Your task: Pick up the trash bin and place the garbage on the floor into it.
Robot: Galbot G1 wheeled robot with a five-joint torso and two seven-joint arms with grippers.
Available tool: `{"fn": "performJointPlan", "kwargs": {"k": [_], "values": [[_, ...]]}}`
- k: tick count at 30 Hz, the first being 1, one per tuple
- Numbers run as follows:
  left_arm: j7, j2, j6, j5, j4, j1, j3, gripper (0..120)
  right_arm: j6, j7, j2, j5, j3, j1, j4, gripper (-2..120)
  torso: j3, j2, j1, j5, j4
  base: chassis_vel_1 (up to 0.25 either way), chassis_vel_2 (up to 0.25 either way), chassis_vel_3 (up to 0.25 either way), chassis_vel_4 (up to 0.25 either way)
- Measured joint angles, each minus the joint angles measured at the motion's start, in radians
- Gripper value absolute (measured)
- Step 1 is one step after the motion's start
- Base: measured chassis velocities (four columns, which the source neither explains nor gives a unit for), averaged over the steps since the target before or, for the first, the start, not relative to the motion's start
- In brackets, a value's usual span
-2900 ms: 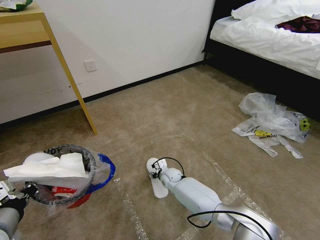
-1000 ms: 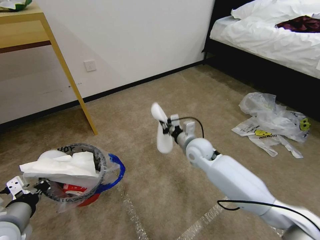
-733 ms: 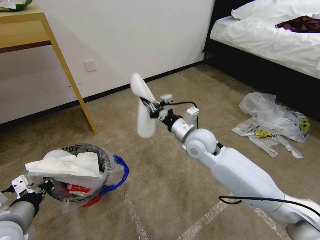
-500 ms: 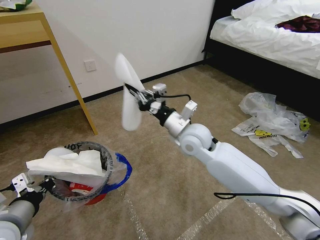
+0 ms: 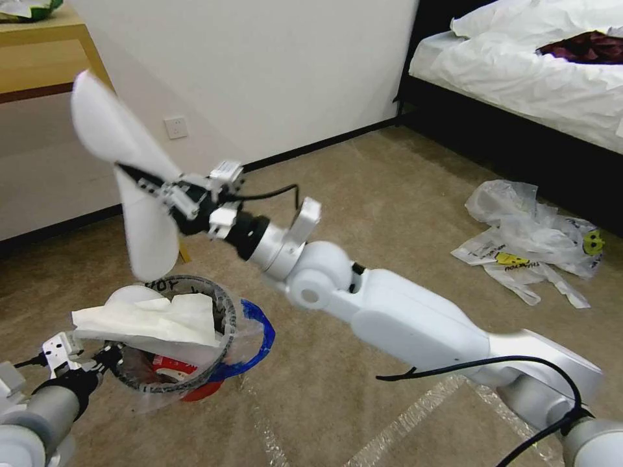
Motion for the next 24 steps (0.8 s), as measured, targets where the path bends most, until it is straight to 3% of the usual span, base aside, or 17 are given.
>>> {"fn": "performJointPlan", "kwargs": {"k": [13, 24], "values": [[-0.001, -0.001, 0.0, 0.002, -0.001, -0.008, 0.008, 1, -0.022, 0.001, -0.019, -0.064, -0.124, -0.004, -0.078, 1, 0.0, 0.0, 0.0, 0.0002, -0.0001, 0.0, 0.0, 0.0, 0.0], [0.0, -0.007, -0.001, 0.006, -0.001, -0.011, 0.009, 1, -0.108, 0.1, -0.052, -0.14, -0.155, -0.023, -0.062, 1, 0.0, 0.0, 0.0, 0.0003, -0.0002, 0.0, 0.0, 0.0, 0.0]]}}
